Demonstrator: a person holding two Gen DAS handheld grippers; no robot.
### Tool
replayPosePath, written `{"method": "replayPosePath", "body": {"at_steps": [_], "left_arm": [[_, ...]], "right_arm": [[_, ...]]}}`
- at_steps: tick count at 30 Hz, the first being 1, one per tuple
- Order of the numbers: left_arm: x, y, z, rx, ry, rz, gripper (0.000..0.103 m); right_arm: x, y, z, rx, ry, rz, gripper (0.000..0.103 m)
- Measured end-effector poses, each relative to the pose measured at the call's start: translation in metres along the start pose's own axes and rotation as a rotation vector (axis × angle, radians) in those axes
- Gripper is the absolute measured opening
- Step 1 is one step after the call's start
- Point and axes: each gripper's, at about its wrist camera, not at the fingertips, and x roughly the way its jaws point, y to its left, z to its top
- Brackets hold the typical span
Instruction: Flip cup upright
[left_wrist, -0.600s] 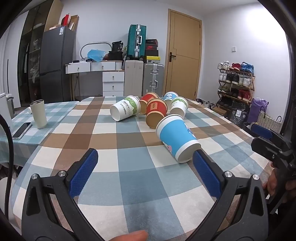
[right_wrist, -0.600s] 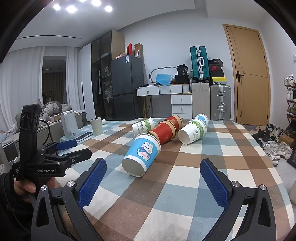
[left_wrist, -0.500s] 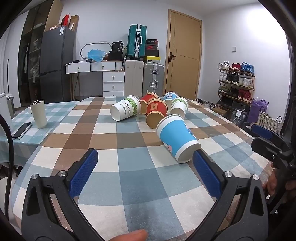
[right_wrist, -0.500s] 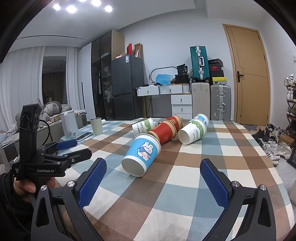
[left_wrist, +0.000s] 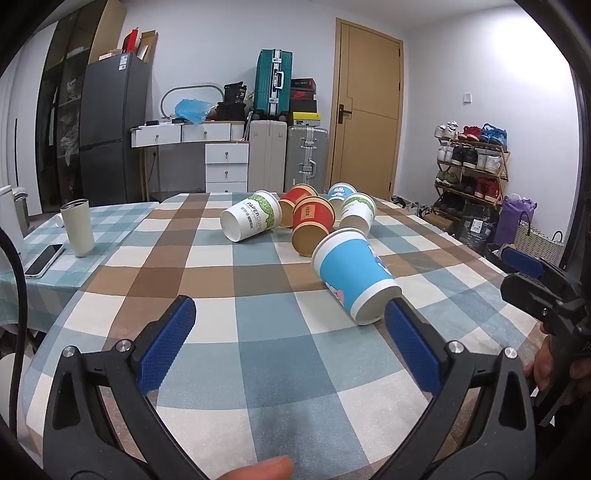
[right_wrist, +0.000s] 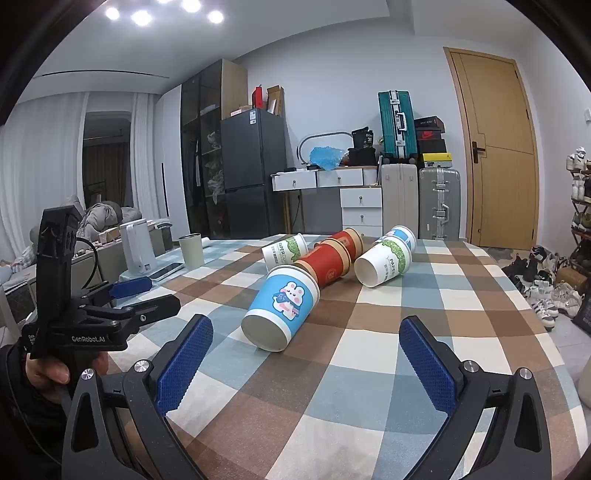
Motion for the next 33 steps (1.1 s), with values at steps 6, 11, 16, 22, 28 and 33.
{"method": "replayPosePath", "body": {"at_steps": [6, 11, 16, 22, 28, 33], "left_arm": [[0.0000, -0.0006, -0.0002, 0.000, 0.002, 0.001, 0.102], [0.0040, -0.0010, -0.0001, 0.000, 0.003, 0.000, 0.102], [-0.0001, 0.0000, 0.0015, -0.008, 0.001, 0.011, 0.102], [-0.0018, 0.0005, 0.0010, -0.006, -0.001, 0.011, 0.102], [-0.0014, 0.0010, 0.0012, -0.007, 0.002, 0.009, 0.102], [-0.0015, 0.0008, 0.0009, -0.008, 0.000, 0.010, 0.102]], "right_arm": [[0.0005, -0.0002, -0.0002, 0.001, -0.001, 0.001, 0.103], [0.0007, -0.0006, -0.0001, 0.001, 0.001, 0.001, 0.103], [0.0002, -0.0008, -0.0001, 0.003, 0.000, 0.000, 0.103], [0.0003, -0.0008, -0.0003, 0.003, 0.000, 0.000, 0.103], [0.0005, -0.0026, 0.0004, 0.004, 0.000, -0.002, 0.103], [0.0003, -0.0030, 0.0005, 0.004, 0.000, -0.003, 0.103]]}}
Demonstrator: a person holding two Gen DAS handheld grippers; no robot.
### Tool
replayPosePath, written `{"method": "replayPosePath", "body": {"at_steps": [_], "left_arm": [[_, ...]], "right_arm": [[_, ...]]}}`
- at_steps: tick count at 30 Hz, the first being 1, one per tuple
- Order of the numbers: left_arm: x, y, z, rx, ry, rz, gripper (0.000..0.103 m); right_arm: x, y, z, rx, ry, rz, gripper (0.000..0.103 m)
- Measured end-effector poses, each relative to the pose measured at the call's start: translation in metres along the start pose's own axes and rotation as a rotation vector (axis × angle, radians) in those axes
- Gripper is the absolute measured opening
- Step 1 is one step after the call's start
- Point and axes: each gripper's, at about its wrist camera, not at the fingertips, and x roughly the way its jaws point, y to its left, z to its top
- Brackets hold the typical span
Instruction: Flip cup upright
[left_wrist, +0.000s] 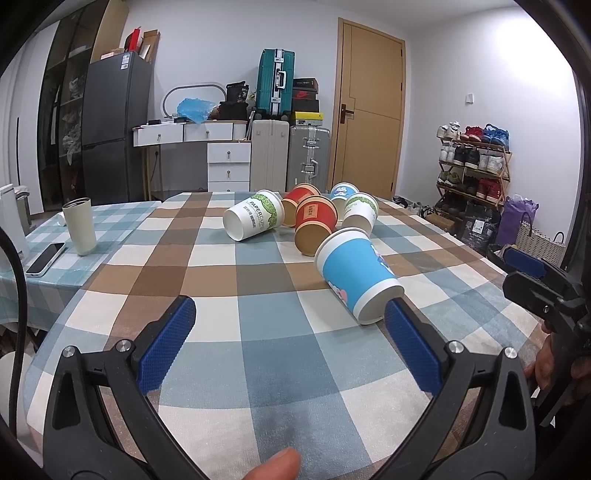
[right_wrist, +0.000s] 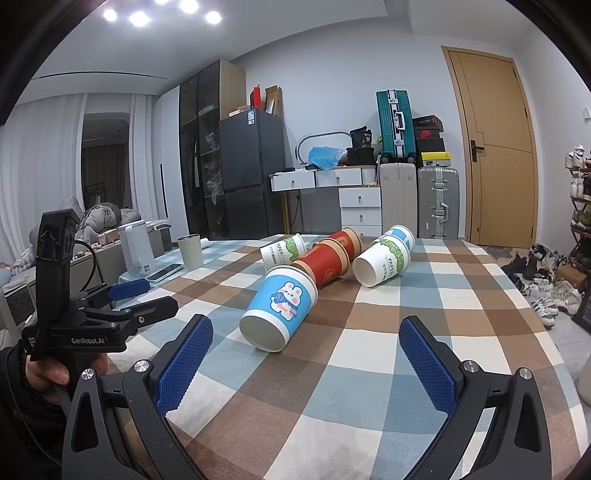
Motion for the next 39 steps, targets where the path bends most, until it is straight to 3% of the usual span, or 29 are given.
{"method": "replayPosePath", "body": {"at_steps": [39], "left_arm": [[0.001, -0.004, 0.000, -0.001, 0.004, -0.008, 0.102]], "right_arm": [[-0.004, -0.009, 0.001, 0.003, 0.003, -0.023, 0.103]]}}
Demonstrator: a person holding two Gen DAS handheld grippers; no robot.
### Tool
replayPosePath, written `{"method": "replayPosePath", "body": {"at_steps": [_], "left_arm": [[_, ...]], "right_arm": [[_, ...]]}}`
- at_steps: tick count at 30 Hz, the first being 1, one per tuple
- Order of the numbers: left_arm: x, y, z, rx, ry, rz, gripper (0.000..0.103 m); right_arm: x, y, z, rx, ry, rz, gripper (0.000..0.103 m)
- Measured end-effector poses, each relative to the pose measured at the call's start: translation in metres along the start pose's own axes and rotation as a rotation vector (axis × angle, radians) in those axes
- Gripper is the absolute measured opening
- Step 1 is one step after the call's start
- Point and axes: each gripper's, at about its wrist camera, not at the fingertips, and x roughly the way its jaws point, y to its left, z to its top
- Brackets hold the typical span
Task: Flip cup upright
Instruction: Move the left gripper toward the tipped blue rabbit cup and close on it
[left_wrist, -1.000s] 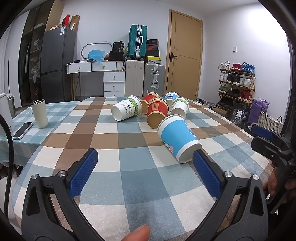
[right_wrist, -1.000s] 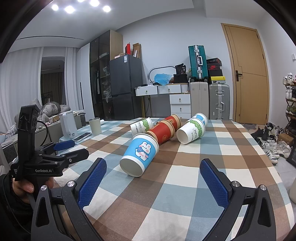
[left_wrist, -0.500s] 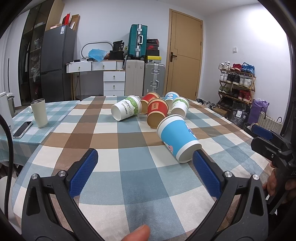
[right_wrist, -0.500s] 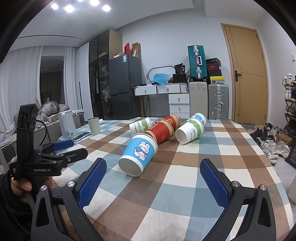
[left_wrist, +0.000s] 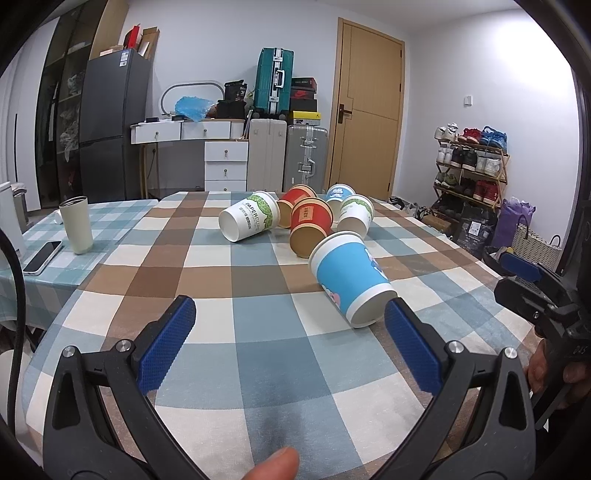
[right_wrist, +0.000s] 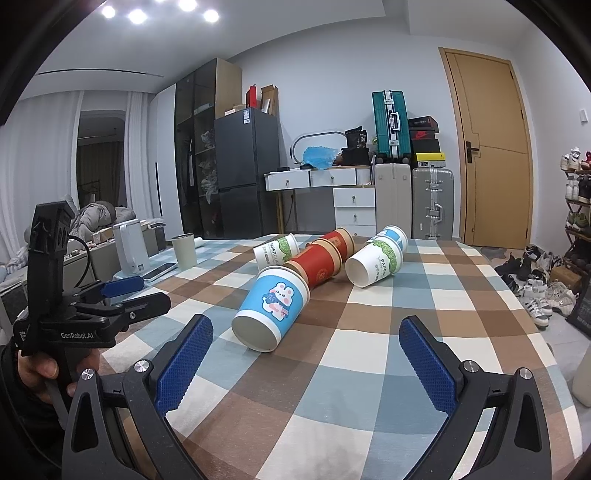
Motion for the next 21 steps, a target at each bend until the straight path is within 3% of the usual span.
{"method": "replayPosePath", "body": {"at_steps": [10, 21], "left_arm": [[0.004, -0.015, 0.010, 0.025, 0.013, -0.007, 0.102], [0.038, -0.031, 0.027, 0.017, 0.082, -0.009, 0.102]], "right_arm": [[0.002, -0.005, 0.004, 0.004, 0.023, -0.069, 0.103], [0.006, -0.023, 0.004, 0.065, 0.066, -0.108, 0.103]]}}
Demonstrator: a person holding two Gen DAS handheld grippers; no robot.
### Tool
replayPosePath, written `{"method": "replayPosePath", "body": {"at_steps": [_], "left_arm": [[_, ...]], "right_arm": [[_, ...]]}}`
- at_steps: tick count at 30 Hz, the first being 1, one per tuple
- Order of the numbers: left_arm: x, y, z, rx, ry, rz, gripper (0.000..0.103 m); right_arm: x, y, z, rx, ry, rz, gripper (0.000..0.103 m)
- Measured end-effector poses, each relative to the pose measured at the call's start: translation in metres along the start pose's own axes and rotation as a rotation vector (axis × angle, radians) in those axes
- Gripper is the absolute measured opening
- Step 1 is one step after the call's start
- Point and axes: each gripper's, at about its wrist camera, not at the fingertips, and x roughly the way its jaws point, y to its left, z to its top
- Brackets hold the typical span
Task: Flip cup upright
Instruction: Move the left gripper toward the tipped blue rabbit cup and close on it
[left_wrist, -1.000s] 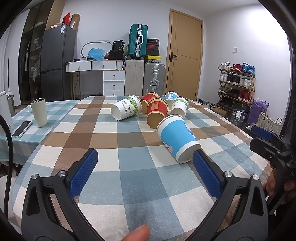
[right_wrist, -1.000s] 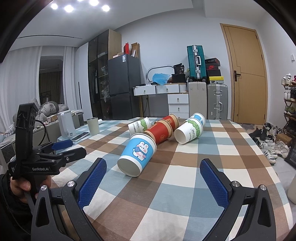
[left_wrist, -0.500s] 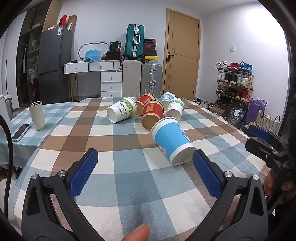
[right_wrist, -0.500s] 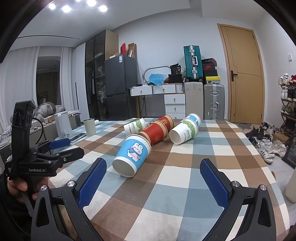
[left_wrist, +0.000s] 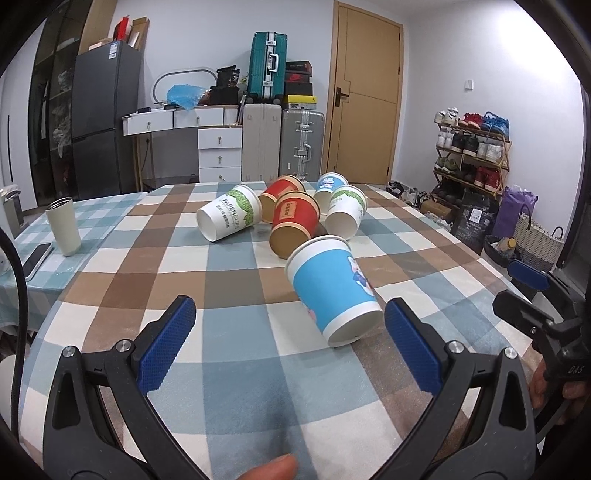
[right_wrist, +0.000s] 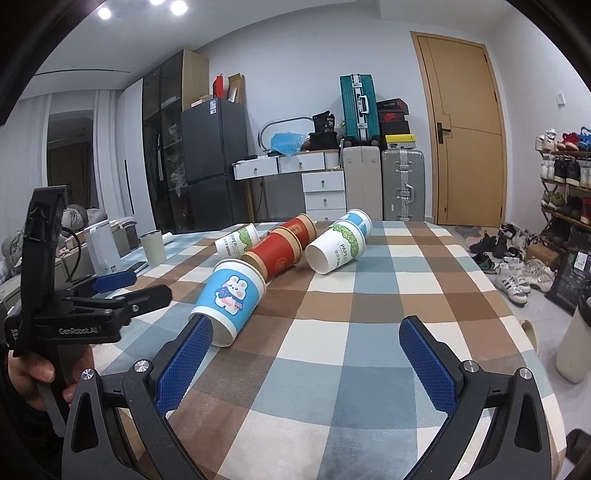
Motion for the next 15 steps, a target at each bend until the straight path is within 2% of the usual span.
{"method": "replayPosePath", "body": {"at_steps": [15], "left_arm": [[0.076, -0.028, 0.030, 0.000, 0.149, 0.014, 0.102]], "right_arm": [[0.004, -0.005, 0.000, 0.026, 0.018, -0.016, 0.103]]}}
